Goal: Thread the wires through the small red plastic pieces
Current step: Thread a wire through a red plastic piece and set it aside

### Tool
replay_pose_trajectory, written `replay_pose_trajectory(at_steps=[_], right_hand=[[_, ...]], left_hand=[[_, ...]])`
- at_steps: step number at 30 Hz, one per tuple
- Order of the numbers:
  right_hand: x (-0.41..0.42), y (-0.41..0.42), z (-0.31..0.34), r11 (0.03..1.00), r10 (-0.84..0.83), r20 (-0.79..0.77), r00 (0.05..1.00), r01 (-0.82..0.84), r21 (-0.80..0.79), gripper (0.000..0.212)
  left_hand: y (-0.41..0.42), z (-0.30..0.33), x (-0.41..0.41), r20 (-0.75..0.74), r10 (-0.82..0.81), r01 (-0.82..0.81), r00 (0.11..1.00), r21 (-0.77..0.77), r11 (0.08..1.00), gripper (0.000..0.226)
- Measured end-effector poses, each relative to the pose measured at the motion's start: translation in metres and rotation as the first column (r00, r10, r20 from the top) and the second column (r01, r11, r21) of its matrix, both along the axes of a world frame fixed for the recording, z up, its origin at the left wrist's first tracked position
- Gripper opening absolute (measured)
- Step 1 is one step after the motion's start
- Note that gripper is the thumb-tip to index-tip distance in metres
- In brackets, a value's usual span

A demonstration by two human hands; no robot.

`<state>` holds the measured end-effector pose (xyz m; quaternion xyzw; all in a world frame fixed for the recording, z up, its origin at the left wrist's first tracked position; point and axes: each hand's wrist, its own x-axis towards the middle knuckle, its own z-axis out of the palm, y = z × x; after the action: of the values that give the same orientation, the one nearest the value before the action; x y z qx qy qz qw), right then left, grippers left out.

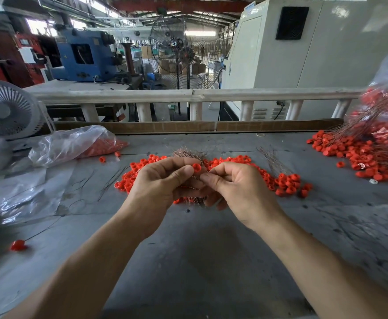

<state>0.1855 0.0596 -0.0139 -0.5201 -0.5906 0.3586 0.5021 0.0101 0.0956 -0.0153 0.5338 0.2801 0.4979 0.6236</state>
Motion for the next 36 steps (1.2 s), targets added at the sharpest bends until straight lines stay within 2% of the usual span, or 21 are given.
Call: replay_pose_trajectory(at_steps=[4,11,13,15,18,21,23,27,29,33,36], right_hand=[[0.001,0.002,-0.001,0.999,-0.011,0.006,1.0,0.011,-0.041,0.017],[0.009,0.003,0.001,0.994,0.072,-0.012,0.997,-0.072,-0.087,0.006],[0.015,0.006,0.002,0.998,0.025,0.014,1.0,-0.024,-0.066,0.01],[0.026,0.011,0.001,0.993,-0.117,0.105,0.988,0.119,-0.008,0.012],[0.05,0.02,-0.002,0.937,-0.349,0.297,0.889,0.337,0.094,0.016],[0.067,0.024,-0.009,0.894,-0.43,0.483,0.763,0.434,0.11,0.016],[0.068,0.024,-0.014,0.892,-0.408,0.578,0.707,0.442,0.09,0.016],[0.055,0.025,-0.019,0.931,-0.323,0.623,0.713,0.358,0.073,0.01],[0.048,0.027,-0.019,0.939,-0.307,0.661,0.685,0.331,0.093,0.006],[0.04,0.032,-0.022,0.935,-0.313,0.749,0.584,0.329,0.135,0.01],[0.04,0.034,-0.023,0.928,-0.337,0.755,0.562,0.334,0.166,0.006]], left_hand=[[0.0,0.0,-0.001,0.013,-0.04,0.04,0.999,-0.013,0.999,0.026],[0.001,0.0,0.0,0.064,-0.022,0.025,0.998,-0.055,0.998,0.025],[0.002,0.001,-0.001,0.09,-0.016,0.023,0.996,-0.078,0.997,0.028],[0.002,0.001,-0.001,0.115,-0.013,0.024,0.993,-0.095,0.995,0.029],[0.002,0.001,-0.002,0.128,-0.018,0.032,0.992,-0.105,0.994,0.031],[0.001,0.001,-0.001,0.13,-0.026,0.041,0.991,-0.109,0.993,0.028],[0.001,0.001,-0.001,0.131,-0.03,0.044,0.991,-0.111,0.993,0.026],[0.0,0.002,-0.001,0.124,-0.021,0.036,0.992,-0.125,0.992,0.024],[-0.001,0.002,-0.001,0.116,-0.021,0.036,0.993,-0.125,0.992,0.023],[-0.002,0.003,-0.001,0.107,-0.022,0.036,0.994,-0.129,0.991,0.023],[-0.002,0.004,-0.001,0.105,-0.02,0.034,0.994,-0.13,0.991,0.023]])
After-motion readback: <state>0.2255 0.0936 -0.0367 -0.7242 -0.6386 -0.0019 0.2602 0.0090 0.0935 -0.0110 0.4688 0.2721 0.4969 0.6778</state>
